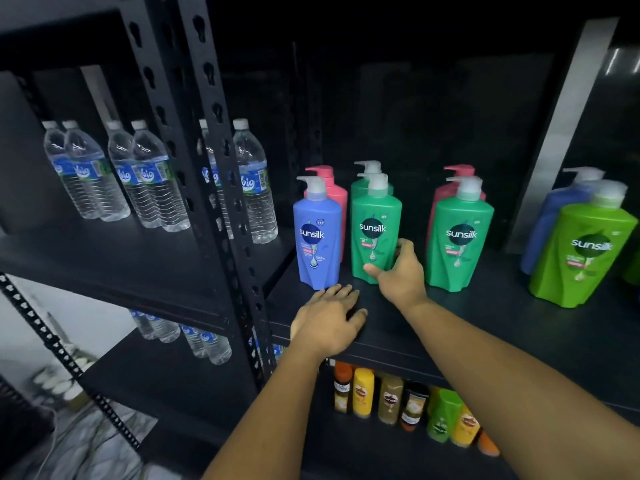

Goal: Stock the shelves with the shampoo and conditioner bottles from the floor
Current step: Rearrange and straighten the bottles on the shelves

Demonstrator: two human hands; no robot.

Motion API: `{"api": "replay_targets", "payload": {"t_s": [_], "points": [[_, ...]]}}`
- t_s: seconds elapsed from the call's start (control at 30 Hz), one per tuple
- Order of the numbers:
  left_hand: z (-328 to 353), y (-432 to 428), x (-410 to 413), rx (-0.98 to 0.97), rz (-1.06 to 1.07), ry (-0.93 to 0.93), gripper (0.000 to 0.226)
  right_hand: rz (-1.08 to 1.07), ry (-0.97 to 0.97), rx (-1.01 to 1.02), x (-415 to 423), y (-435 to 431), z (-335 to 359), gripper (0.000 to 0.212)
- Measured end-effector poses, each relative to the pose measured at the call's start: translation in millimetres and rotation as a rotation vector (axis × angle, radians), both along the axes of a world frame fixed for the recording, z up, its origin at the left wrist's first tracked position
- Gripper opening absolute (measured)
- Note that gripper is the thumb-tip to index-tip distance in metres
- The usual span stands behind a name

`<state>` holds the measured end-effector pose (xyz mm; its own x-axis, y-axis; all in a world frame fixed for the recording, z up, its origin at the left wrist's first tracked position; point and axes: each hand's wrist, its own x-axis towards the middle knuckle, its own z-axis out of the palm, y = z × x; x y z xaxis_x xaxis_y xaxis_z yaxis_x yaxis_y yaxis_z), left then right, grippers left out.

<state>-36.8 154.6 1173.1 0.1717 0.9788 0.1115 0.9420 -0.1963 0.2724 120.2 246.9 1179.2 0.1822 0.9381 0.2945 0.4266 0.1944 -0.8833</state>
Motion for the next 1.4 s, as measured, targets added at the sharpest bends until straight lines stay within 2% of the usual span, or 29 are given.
{"api": "replay_targets", "payload": {"t_s": [0.63, 0.8, 0.93, 1.03, 1.13, 1.3, 1.4], "points": [[-3.5, 2.0, -1.6, 0.02, 0.004, -0.016, 0.058, -0.038, -0.03, -0.02, -14.8, 17.6, -0.6, 0.069], [-3.4, 3.5, -2.1, 0.005, 0.003, -0.014, 0.059, 0.061, -0.216, -0.052, -1.8, -3.4, -9.3, 0.064], [-5.1, 5.1, -2.5, 0.006, 0.004, -0.01, 0.06, 0.212, -0.544, -0.123, 15.4, -34.1, -11.6, 0.072], [-5.9, 5.7, -2.9, 0.0, 0.009, -0.007, 0.061, 0.342, -0.776, -0.142, 27.2, -54.2, -10.1, 0.062], [-5.6, 4.1, -2.0, -0.003, 0.016, -0.003, 0.06, 0.41, -0.889, -0.176, 42.3, -69.0, -9.8, 0.061], [-6.2, 2.6, -2.0, -0.007, 0.018, 0.004, 0.06, 0.285, -0.851, -0.101, 73.9, -86.4, -10.0, 0.06], [-7.1, 3.8, -2.5, 0.001, 0.024, 0.002, 0.06, 0.07, -0.581, -0.019, 91.7, -81.9, -13.7, 0.052]]}}
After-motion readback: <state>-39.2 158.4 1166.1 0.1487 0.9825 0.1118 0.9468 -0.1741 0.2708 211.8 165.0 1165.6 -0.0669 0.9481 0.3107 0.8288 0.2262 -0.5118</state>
